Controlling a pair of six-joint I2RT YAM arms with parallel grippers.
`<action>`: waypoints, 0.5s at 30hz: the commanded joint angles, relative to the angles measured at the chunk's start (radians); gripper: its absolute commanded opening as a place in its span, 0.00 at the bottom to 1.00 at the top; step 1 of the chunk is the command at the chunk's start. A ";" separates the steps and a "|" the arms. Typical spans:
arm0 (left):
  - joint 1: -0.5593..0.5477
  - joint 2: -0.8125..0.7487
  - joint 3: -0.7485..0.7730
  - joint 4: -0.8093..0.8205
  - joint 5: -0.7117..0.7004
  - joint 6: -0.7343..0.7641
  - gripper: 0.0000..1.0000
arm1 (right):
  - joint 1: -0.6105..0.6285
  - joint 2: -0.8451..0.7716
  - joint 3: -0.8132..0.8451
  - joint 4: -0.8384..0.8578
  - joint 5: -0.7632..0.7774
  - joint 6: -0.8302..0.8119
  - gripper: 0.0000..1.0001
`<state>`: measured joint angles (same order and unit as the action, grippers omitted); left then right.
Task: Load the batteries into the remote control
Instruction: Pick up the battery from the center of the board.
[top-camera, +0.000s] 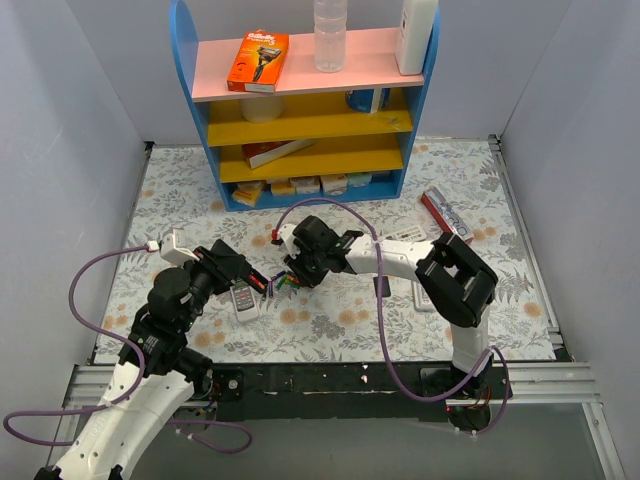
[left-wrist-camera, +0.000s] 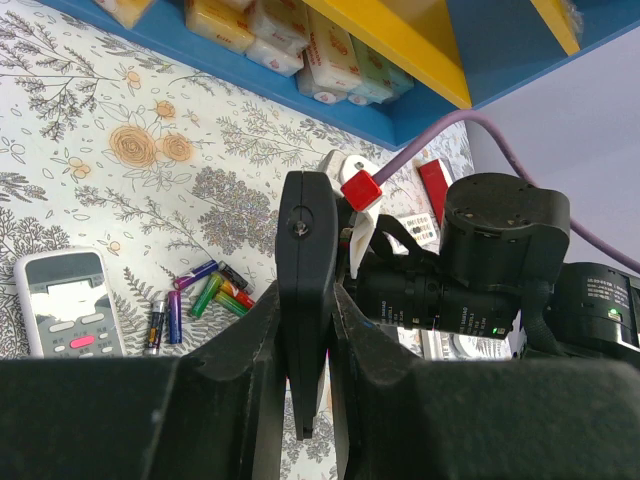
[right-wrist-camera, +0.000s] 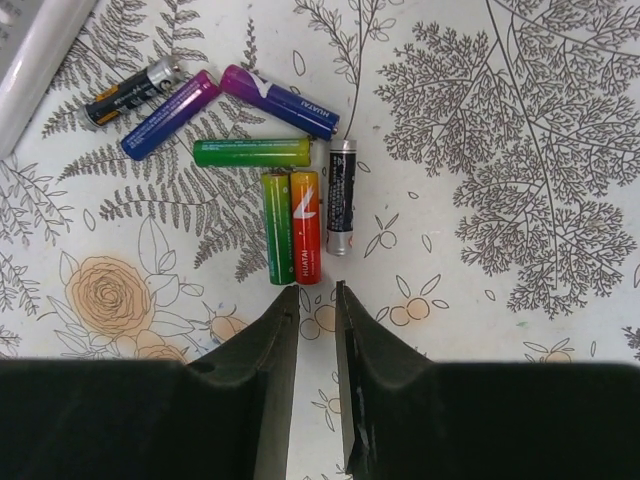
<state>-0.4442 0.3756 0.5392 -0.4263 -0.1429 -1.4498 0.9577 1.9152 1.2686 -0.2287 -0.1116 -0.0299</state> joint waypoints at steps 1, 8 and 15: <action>0.004 -0.006 0.050 -0.012 -0.014 0.022 0.00 | 0.003 0.018 0.041 0.040 0.030 0.024 0.29; 0.002 -0.001 0.050 -0.012 -0.009 0.022 0.00 | 0.022 0.047 0.063 0.015 0.033 0.002 0.29; 0.002 -0.001 0.047 -0.009 -0.004 0.020 0.00 | 0.036 0.051 0.066 0.022 0.046 0.001 0.29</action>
<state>-0.4442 0.3759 0.5529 -0.4412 -0.1425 -1.4429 0.9844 1.9514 1.2945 -0.2283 -0.0803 -0.0254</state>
